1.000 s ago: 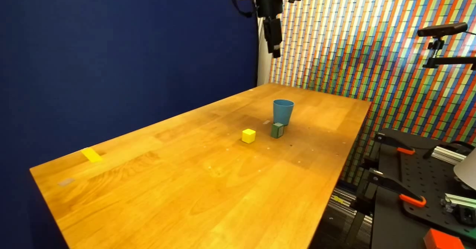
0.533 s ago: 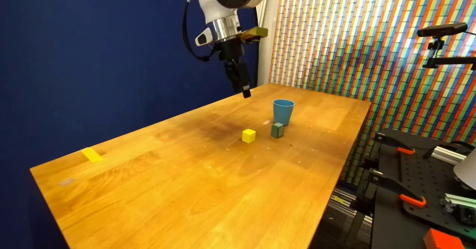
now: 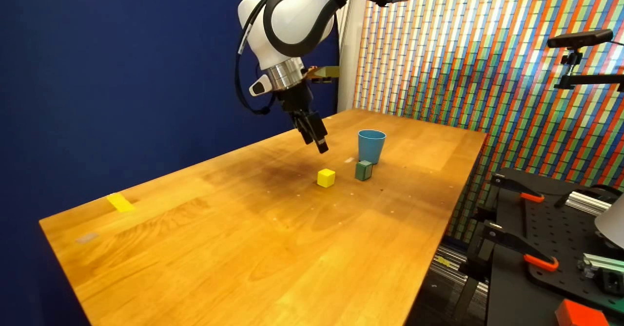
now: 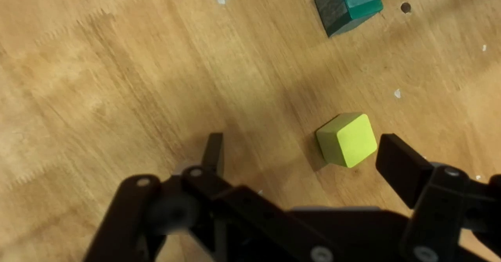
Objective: Put the yellow block inside the blue cup
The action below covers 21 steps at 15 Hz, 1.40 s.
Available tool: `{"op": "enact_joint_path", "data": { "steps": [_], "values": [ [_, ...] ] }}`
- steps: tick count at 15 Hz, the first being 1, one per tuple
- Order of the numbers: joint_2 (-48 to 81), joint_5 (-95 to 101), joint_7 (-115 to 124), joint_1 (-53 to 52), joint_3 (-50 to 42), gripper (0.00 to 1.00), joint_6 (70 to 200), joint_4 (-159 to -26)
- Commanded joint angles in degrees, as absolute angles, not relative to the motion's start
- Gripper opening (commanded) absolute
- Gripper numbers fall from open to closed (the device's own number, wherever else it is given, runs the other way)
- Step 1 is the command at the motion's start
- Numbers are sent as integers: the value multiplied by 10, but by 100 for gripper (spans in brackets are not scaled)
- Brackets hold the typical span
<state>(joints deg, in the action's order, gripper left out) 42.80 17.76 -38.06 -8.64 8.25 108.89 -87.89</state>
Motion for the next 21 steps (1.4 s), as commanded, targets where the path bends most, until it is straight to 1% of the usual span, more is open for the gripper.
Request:
{"op": "enact_joint_path", "data": {
  "steps": [1, 5, 7, 9, 10, 13, 21],
  "values": [
    [429, 181, -396, -83, 88, 100, 1084, -877],
    [424, 178, -386, -84, 91, 100, 1096, -911],
    [390, 163, -389, -65, 93, 100, 1095, -942],
    [355, 178, -372, -56, 75, 100, 1103, -966],
    [414, 177, -378, -73, 84, 100, 1089, -918],
    [393, 178, -392, -56, 79, 100, 1083, -926],
    [489, 176, -386, -105, 105, 100, 1073, -865]
  ]
}}
